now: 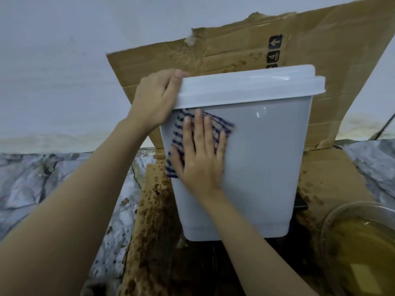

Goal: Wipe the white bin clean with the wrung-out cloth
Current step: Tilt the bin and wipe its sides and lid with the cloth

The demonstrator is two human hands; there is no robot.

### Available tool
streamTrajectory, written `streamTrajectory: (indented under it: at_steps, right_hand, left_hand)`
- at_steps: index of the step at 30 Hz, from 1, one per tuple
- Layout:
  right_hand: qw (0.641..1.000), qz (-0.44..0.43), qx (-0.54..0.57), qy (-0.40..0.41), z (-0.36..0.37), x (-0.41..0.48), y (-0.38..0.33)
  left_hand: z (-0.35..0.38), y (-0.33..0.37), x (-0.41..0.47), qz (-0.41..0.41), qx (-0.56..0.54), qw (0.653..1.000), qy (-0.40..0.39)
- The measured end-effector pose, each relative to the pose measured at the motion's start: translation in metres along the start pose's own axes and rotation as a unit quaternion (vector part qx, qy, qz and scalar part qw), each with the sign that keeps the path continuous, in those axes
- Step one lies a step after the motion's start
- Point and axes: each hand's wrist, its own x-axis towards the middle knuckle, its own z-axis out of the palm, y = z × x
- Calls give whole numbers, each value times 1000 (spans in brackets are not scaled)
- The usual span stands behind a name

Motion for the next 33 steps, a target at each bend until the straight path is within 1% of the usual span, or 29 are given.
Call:
streamTrajectory:
  at_steps: [1,2,3,5,7,8,9,10,11,13,15,19,23,25,27,29,31,33]
  right_hand:
    - [1000,-13,-4,-1,1,-2,2]
    - [1000,-9,-10,0,0,-4,9]
    - [1000,16,-21,4,-1,-7,19]
    - [992,119,-48,17,-6,-12,40]
    - [972,224,-59,30,-8,-12,47]
    - [965,254,-56,35,-9,-10,43]
    - [962,266,-51,38,-8,-6,35]
    - [964,260,-45,36,-7,-2,23]
    - [971,234,-40,29,-4,1,11]
    - [989,144,-28,7,2,-1,-10]
    - [998,58,-17,-13,7,-14,-16]
    - [998,-30,-21,-54,5,-79,5]
    - [983,-115,-40,-140,-7,-167,28]
    - [977,-132,-41,-162,-10,-184,33]
    - [979,-131,-41,-154,-9,-178,31]
    - [986,-110,-33,-120,-4,-153,23]
    - [995,-73,-21,-69,1,-117,12]
    - [998,-39,-15,-38,5,-86,2]
  left_hand:
    - [-2,-1,-1,-11,-20,1000,3]
    - [-3,-2,-3,-18,-32,999,5]
    - [-2,-1,-3,-18,-37,999,5]
    - [4,1,-3,-13,-28,999,14]
    - [8,2,-4,-8,-13,999,34]
    - [10,1,-5,-6,-9,999,42]
    - [11,0,-5,-4,-4,999,48]
    - [11,-2,-6,-6,-2,999,52]
    - [12,-3,-6,-8,-2,999,54]
    - [13,-5,-6,-9,-5,998,59]
    - [13,-6,-6,-7,-4,998,62]
    - [15,-3,-6,-10,-7,997,73]
    - [19,0,-8,-18,-9,995,95]
    - [20,0,-9,-18,-11,994,105]
    - [20,0,-8,-21,-12,994,109]
    - [21,1,-8,-25,-14,993,113]
    - [22,2,-8,-24,-17,993,117]
    - [22,1,-10,-18,-21,992,121]
